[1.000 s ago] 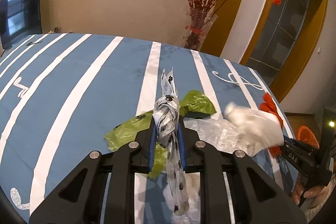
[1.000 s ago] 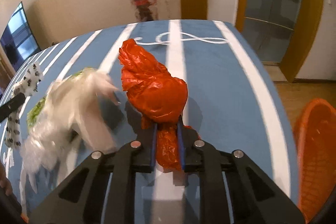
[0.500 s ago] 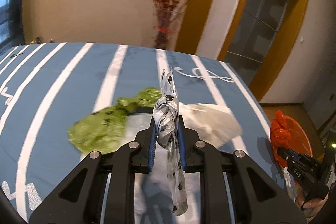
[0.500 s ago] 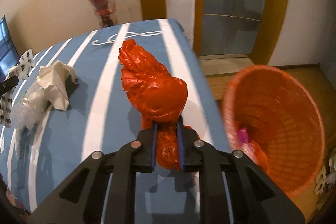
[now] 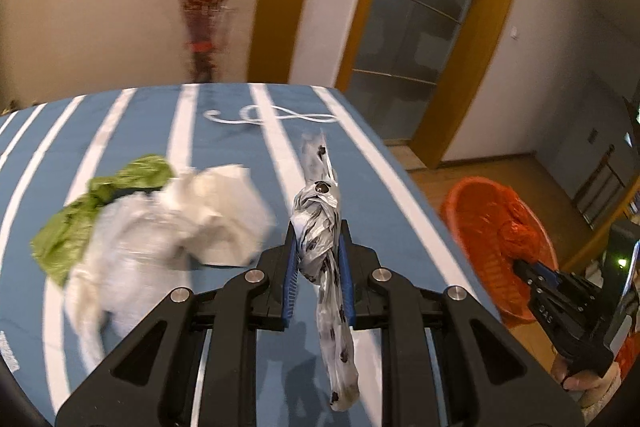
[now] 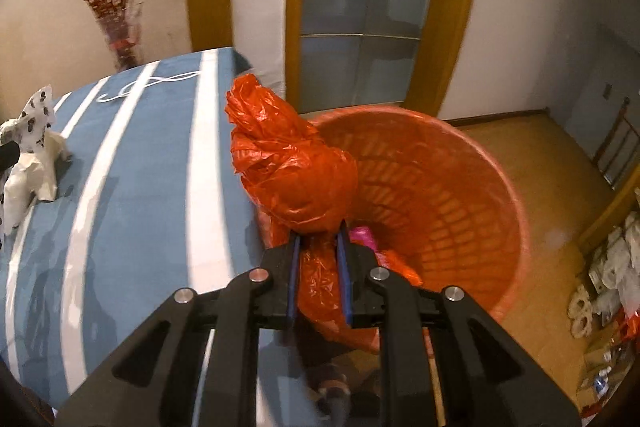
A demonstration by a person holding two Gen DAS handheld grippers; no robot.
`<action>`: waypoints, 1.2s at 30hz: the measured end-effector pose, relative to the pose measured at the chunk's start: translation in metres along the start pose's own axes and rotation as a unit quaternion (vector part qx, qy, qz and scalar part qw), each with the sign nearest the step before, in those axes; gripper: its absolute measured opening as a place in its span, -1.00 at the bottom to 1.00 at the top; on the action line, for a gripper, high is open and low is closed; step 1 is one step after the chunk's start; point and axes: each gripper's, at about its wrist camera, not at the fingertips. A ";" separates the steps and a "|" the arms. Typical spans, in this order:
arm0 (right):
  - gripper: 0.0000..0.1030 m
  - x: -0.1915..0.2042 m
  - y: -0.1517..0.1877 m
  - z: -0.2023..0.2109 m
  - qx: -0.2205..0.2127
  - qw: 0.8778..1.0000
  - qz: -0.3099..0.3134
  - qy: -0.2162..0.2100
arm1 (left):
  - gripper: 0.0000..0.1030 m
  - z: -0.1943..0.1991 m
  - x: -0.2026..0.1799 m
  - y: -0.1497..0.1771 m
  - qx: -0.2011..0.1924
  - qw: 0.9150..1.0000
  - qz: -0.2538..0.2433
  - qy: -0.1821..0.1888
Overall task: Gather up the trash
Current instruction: 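Carry the patterned bag and red-orange bags over the orange basket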
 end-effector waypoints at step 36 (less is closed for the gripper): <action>-0.66 -0.119 -0.009 -0.009 -0.019 0.994 -0.111 -0.014 | -0.65 -0.080 -0.175 -0.009 0.067 0.982 -0.109 0.136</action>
Point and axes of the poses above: each gripper's, at about its wrist camera, not at the fingertips, and z roughly against the way its jaws point, x to its left, y to its underside, and after that the axes turned 13 degrees about x, right-handed
